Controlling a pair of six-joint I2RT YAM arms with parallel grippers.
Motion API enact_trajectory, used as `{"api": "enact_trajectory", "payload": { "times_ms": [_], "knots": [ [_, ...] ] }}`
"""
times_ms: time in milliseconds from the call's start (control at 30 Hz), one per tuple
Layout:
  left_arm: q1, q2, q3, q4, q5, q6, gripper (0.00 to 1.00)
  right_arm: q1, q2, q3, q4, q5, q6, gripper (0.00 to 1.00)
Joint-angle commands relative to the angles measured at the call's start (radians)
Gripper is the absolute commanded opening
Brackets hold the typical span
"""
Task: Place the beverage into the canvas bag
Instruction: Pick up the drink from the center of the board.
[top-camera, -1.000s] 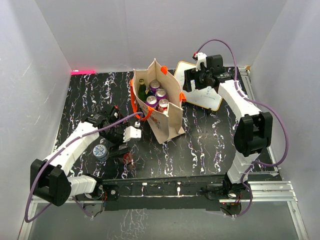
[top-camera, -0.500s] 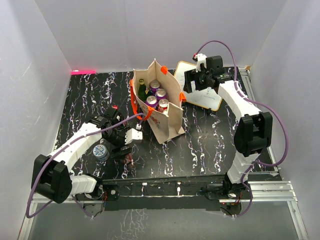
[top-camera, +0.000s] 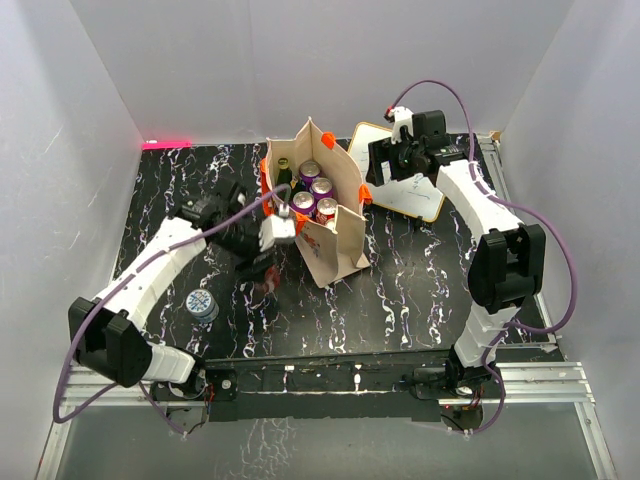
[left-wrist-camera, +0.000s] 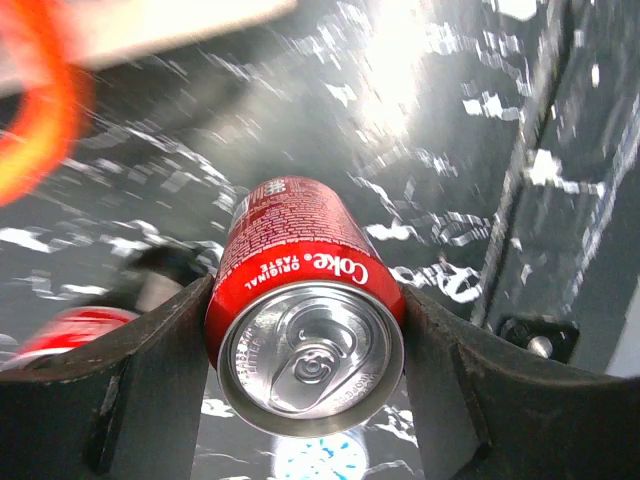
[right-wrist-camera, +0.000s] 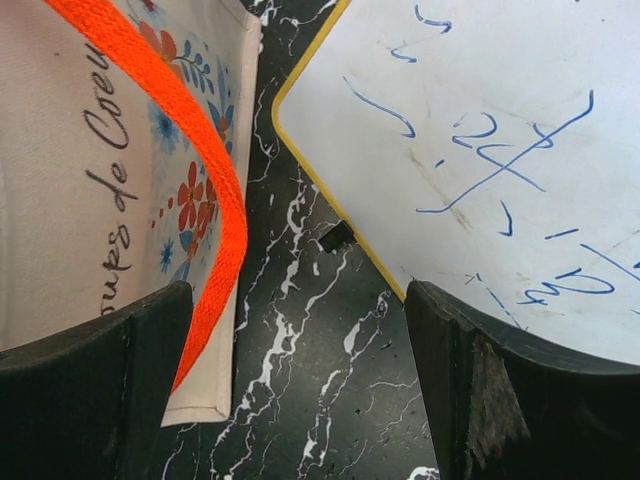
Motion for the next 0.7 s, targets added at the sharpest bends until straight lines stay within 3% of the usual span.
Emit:
{"api": "enact_trajectory", "payload": {
  "times_ms": [0,367,533,667],
  "knots": [
    [-0.015,0.011,0.265,-0.003,0.122,-0.113,0.00,0.000,-0.056,0.099,-0.028,-0.061,-0.034,0.91],
    [-0.021,0.067,0.630,0.109,0.083,-0.349,0.00,-0.046,-0.141,0.270,-0.094,-0.251,0.021,0.89],
    [-0.021,0.186,0.858,0.065,0.087,-0.436,0.00,-0.020,-0.179,0.235,-0.119,-0.301,-0.011,0.86],
    [-0.021,0.210,0.909,0.130,0.101,-0.494,0.00,0.017,-0.212,0.168,-0.123,-0.284,-0.038,0.86]
  ]
}}
